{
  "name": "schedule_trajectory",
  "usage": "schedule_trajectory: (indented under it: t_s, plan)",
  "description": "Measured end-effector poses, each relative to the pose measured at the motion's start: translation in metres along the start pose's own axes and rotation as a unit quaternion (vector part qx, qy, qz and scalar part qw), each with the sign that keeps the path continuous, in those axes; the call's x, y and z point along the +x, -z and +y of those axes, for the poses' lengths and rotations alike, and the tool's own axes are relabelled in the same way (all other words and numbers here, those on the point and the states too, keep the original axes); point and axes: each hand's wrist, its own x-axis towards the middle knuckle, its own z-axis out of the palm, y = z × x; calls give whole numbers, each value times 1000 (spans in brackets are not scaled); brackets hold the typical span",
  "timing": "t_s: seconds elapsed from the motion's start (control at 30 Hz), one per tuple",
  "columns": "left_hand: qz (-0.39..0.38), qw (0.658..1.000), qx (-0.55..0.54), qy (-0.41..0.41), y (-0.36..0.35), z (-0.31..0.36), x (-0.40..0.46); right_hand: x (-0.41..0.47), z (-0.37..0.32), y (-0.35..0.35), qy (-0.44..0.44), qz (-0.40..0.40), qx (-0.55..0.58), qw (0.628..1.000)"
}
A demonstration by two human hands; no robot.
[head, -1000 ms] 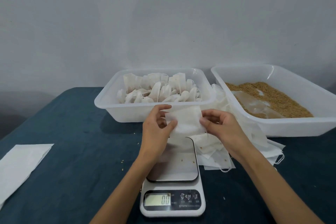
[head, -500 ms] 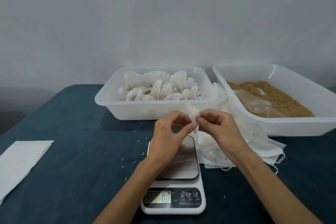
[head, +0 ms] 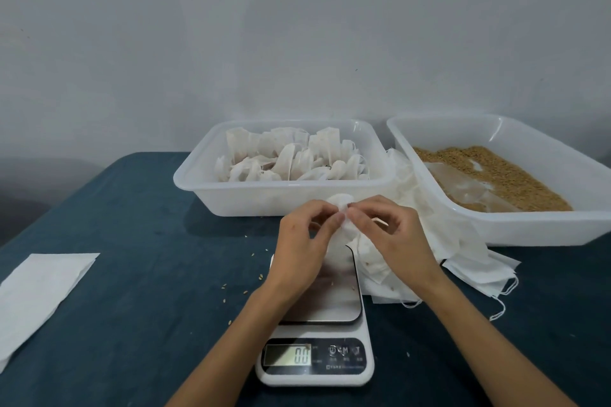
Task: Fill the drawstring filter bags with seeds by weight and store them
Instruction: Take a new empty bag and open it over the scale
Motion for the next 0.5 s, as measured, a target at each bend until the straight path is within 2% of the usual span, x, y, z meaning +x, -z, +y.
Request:
schedule_trajectory:
  t_s: [0.13,0.2,0.27,0.33,0.4,0.5]
  plan:
    - [-8,999,29,-46,1,-1,0,4,1,5,-32,17,42,998]
    - [16,999,25,-37,3,-2,1,6,1,10,-61,33,94,993]
    - [40,999,2,10,4,-1,3,8,2,14,-89,29,160,983]
    - [30,990,-95,98,5,1,6,9,2,15,-103,14,211,972]
    - [11,966,-206,158,6,1,8,9,1,14,-108,11,207,972]
    - [14,967,-209,147,8,-3,7,7,-1,12,-88,52,114,988]
